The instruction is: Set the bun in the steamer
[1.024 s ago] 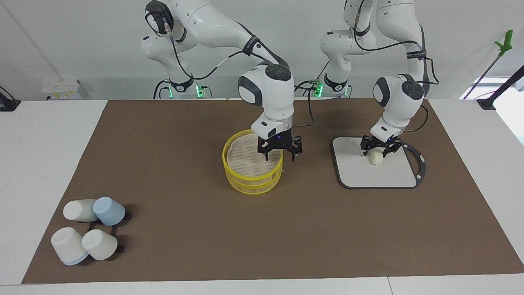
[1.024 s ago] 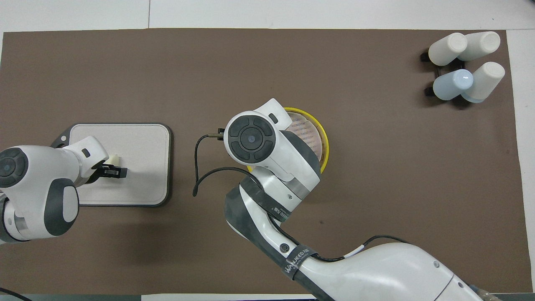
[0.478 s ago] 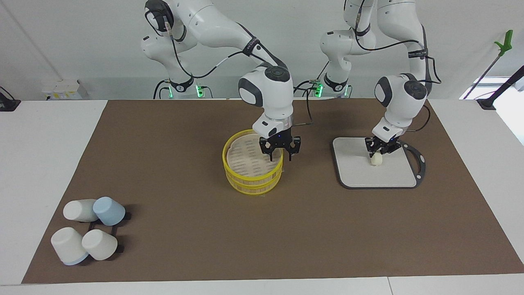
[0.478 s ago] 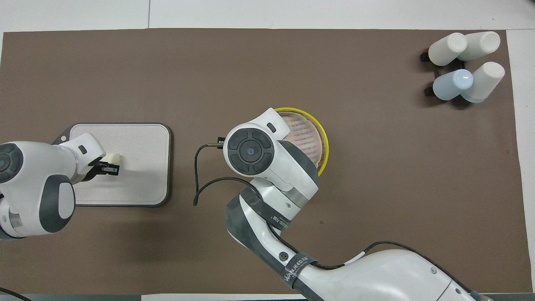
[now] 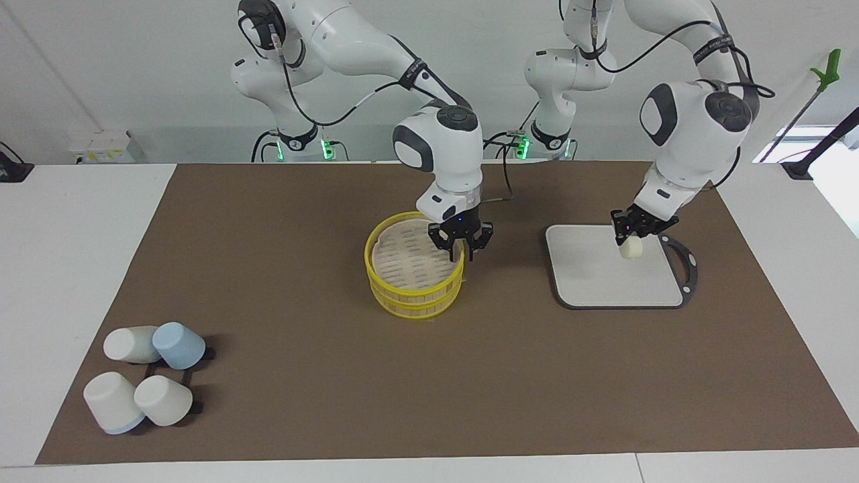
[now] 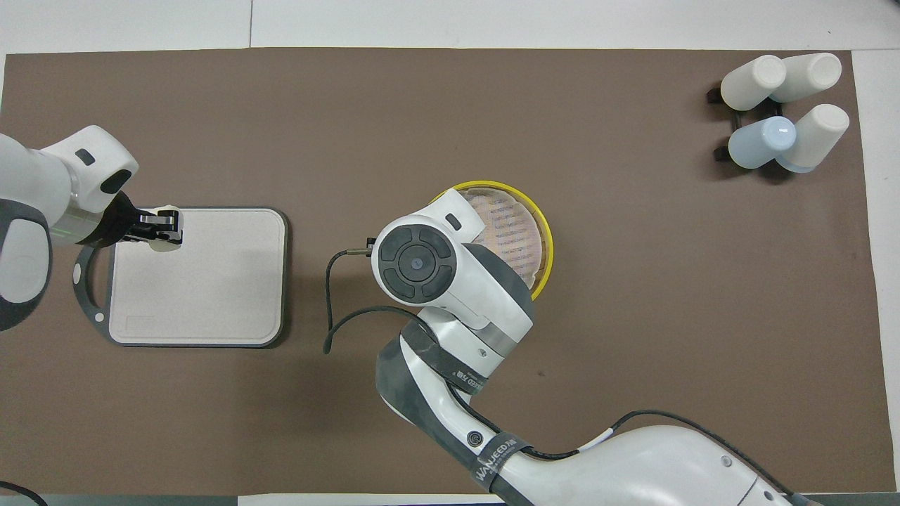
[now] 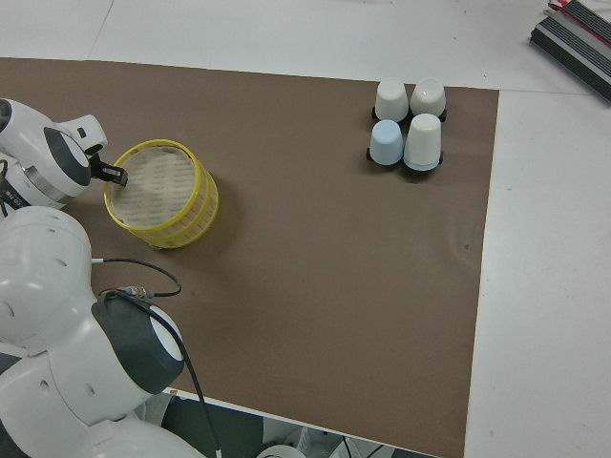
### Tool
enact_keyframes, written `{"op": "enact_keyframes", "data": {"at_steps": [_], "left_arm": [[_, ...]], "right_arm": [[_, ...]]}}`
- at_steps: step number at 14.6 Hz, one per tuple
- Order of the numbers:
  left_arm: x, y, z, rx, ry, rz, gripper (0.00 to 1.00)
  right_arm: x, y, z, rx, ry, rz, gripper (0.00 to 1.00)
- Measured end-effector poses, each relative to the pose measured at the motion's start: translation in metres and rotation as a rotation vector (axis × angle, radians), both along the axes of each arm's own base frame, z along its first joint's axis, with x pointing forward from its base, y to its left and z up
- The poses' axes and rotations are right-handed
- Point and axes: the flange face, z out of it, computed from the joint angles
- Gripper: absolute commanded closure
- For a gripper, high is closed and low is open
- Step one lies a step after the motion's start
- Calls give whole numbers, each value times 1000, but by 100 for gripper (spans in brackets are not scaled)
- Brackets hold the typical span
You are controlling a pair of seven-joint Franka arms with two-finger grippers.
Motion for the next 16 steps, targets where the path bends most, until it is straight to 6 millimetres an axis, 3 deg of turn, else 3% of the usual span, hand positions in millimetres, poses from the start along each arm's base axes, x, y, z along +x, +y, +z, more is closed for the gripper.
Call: {"op": "enact_keyframes", "data": {"at_steps": [2, 3, 8, 11, 12, 14, 16], "left_arm": [[1, -7, 40, -12, 11, -1, 70], [0, -9, 51, -15, 13, -4, 70], [-1, -14, 56, -17, 18, -2, 70], [-2, -21, 56, -17, 19, 1, 69], [-2, -23, 56, -17, 18, 6, 69], [-1, -44, 56, -22, -1, 42, 69], [-4, -107, 48, -31, -35, 95, 69]], "right_arm": [[0, -1, -2, -2, 3, -1, 92], [-1, 1, -1, 4, -1, 2, 100], [-1, 1, 5, -4, 4, 0, 100], [16, -16, 47, -80, 50, 10, 100], [27, -33, 66, -103, 60, 25, 100], [49, -89, 99, -162, 99, 95, 100], [59, -146, 125, -209, 152, 146, 100]]}}
